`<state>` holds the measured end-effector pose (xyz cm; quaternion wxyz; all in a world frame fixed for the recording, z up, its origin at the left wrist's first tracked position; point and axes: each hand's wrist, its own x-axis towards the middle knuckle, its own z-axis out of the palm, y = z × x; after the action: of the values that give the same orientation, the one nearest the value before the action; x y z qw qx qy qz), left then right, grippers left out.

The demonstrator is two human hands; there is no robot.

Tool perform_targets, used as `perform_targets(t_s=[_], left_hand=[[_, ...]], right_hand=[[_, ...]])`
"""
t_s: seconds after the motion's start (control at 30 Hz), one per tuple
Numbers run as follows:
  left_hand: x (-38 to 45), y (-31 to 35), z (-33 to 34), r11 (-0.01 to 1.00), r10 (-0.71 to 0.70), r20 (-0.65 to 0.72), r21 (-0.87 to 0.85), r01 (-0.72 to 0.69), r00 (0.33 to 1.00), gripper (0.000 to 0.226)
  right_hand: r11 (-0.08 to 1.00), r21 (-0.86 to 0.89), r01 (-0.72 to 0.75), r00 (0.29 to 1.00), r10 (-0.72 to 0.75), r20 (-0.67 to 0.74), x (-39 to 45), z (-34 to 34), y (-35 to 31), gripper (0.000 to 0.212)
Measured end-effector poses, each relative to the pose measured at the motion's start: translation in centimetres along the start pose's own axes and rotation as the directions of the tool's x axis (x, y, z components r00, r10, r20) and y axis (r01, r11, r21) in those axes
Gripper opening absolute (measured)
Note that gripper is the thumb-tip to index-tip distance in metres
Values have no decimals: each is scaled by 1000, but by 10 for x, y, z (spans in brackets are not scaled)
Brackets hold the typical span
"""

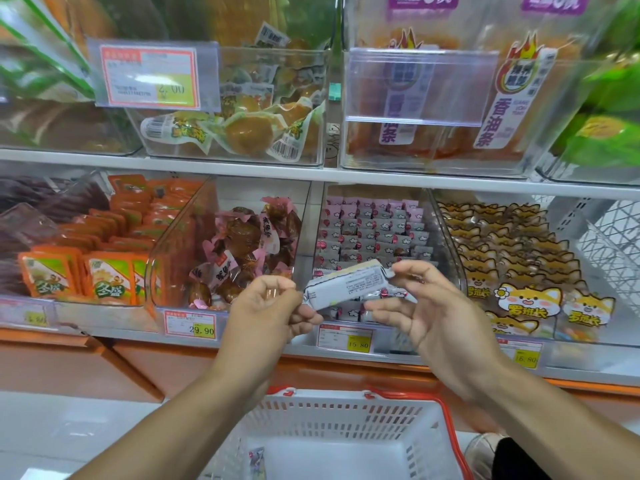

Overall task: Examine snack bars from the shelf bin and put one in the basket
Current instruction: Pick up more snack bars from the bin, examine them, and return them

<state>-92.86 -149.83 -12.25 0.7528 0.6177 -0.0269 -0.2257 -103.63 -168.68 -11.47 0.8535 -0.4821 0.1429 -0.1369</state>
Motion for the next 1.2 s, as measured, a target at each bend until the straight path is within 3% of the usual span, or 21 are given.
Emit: perform_targets(t_s=[0.07,0.17,0.33,0.4,0.47,0.5,0.57,0.63,0.7,0.83,0.9,1.03,1.1,1.2], left_hand=[[1,0,-1,998,-63,15,-31,63,998,9],[1,-1,1,981,-172,70,-74,177,983,11],[-3,0,7,957,-217,122,-167,236,968,15],[-4,0,11,981,-147,134,-104,162,980,16],[-6,-4,12,986,47,137,153,-68,989,15],[-8,-7,12,917,176,174,330,-226,969,19],[-12,-13,11,625,353,328,614,-482,876,25],[-15,-17,11,335,388,498,708,-622,776,36],[-12,-24,13,210,318,605,706,-676,730,51],[-8,-35,17,162,238,615,738,-655,752,70],[-7,-37,18,167,235,610,742,-650,757,70],[-5,-38,16,156,225,622,737,-658,750,65],[-5,-39,15,155,221,624,736,-658,750,64],[-7,-40,15,170,214,623,734,-657,752,64]], right_hand=[[996,-84,29,995,-21,93,0,-2,-6,38],[944,-317,88,975,-17,220,0,-3,-9,37],[896,-425,131,983,-63,170,8,-4,-10,47],[925,-351,146,987,-114,110,15,-1,-11,43],[923,-339,183,981,-193,3,26,0,-13,36],[899,-390,200,970,-238,-53,33,0,-14,33],[804,-552,222,931,-343,-126,48,-2,-18,30],[707,-665,240,881,-446,-156,66,-4,-22,34],[631,-737,243,839,-518,-166,85,-5,-23,38],[447,-861,245,824,-564,-58,116,2,-17,35],[294,-931,219,841,-541,27,127,6,-13,31],[142,-979,150,941,-325,97,141,8,-7,31],[59,-993,101,956,-281,81,145,8,-4,31],[-148,-988,55,974,-210,85,150,8,4,33]])
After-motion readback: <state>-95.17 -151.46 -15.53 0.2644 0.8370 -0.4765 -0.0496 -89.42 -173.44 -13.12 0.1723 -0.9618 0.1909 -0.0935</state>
